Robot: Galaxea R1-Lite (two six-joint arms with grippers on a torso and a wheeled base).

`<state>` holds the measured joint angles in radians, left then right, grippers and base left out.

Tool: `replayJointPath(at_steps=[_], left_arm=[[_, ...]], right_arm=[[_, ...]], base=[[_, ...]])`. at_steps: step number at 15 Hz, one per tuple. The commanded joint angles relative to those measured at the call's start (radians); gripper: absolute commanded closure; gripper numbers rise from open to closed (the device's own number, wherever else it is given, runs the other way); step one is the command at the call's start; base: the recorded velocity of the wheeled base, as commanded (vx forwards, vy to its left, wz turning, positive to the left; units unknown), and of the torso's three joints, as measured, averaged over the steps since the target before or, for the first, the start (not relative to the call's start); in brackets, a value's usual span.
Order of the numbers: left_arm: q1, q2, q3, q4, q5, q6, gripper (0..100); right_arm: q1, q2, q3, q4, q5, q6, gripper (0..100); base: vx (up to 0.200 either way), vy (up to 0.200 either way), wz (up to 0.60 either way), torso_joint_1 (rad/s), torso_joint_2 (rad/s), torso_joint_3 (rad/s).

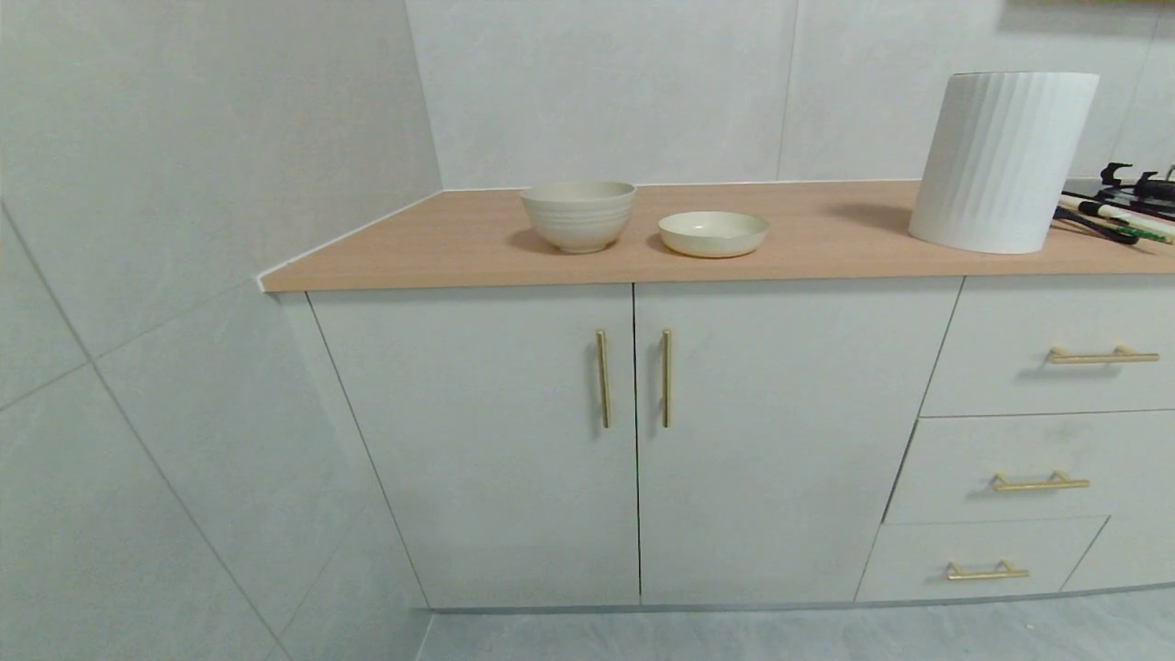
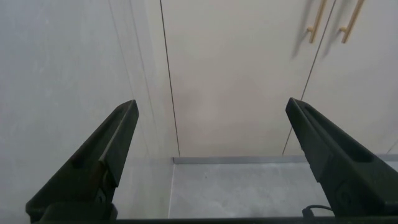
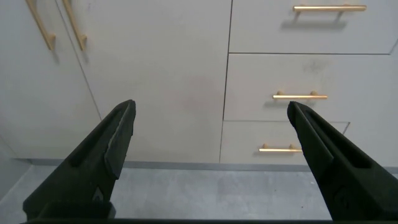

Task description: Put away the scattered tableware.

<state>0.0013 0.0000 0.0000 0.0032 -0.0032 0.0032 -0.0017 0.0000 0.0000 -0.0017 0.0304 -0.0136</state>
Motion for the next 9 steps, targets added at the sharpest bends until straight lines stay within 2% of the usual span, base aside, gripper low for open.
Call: replayJointPath(at_steps=[1, 2, 9], left_arm=[[0.0, 0.0, 0.0, 0.0, 0.0, 0.0, 0], [0.0, 0.0, 0.0, 0.0, 0.0, 0.0, 0], [0.0, 0.0, 0.0, 0.0, 0.002, -0.003, 0]], right_arm=[[0.0, 0.0, 0.0, 0.0, 0.0, 0.0, 0], [0.0, 0.0, 0.0, 0.0, 0.0, 0.0, 0], [0.0, 0.0, 0.0, -0.001, 0.0, 0.0, 0]], base=[[0.2, 0.0, 0.0, 0.002, 0.01, 0.002], [0.2, 0.0, 0.0, 0.007, 0.0, 0.012], [0.0, 0.0, 0.0, 0.0, 0.0, 0.0]])
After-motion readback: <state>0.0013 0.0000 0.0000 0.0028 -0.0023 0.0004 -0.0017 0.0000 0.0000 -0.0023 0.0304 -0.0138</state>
